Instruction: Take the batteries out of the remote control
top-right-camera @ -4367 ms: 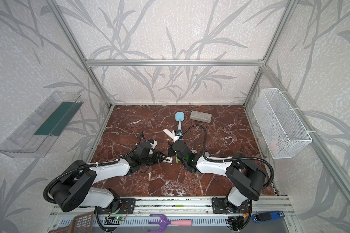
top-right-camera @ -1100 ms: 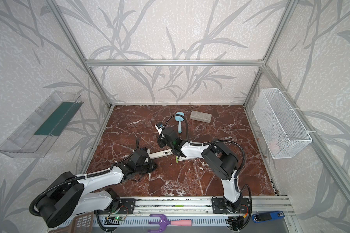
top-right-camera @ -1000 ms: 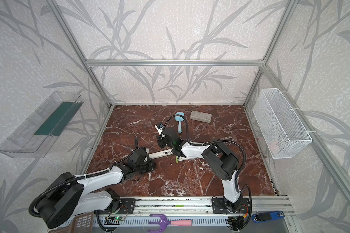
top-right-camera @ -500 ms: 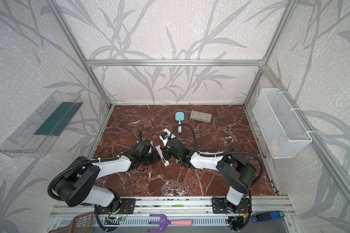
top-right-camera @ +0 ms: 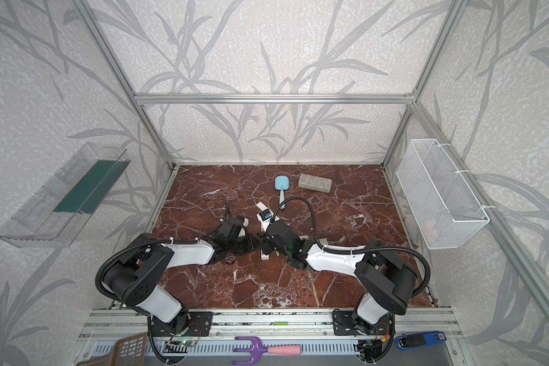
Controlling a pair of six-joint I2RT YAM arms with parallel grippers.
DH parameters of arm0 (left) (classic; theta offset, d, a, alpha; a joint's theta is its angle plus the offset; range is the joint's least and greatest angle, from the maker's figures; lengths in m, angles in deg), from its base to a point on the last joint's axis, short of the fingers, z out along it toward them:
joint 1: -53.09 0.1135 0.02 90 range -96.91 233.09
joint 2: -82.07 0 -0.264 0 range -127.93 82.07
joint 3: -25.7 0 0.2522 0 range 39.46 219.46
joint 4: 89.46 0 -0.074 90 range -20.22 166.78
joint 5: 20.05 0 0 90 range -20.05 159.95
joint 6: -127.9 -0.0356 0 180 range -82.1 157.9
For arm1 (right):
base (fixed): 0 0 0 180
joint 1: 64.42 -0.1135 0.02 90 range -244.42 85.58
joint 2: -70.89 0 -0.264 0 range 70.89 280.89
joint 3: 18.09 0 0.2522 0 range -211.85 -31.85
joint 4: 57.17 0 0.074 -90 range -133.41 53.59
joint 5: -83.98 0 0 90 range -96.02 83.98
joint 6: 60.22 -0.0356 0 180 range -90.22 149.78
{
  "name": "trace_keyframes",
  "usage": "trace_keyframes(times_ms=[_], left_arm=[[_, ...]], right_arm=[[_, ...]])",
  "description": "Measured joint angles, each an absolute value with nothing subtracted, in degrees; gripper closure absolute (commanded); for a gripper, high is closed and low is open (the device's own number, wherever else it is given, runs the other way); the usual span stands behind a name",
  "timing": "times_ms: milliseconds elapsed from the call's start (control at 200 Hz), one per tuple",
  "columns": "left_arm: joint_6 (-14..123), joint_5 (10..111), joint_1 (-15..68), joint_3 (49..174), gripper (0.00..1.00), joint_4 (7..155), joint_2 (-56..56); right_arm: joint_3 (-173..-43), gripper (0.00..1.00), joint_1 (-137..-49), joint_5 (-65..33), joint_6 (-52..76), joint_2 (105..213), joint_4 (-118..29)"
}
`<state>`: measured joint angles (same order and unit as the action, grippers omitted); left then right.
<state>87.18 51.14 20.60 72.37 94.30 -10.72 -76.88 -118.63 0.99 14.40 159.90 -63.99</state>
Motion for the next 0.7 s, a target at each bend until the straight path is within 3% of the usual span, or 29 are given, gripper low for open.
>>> trace_keyframes(times_ms=[345, 700], left_arm=[[87.0, 50.5, 20.6, 73.0, 0.82, 94.1, -11.3], [86.8, 50.3, 20.6, 73.2, 0.82, 94.0, -11.5]], right_arm=[[-79.2, 1.00, -118.7, 3.8, 17.8, 155.8, -60.7], [-81.9, 1.00, -118.9, 2.6, 18.6, 163.1, -63.6]])
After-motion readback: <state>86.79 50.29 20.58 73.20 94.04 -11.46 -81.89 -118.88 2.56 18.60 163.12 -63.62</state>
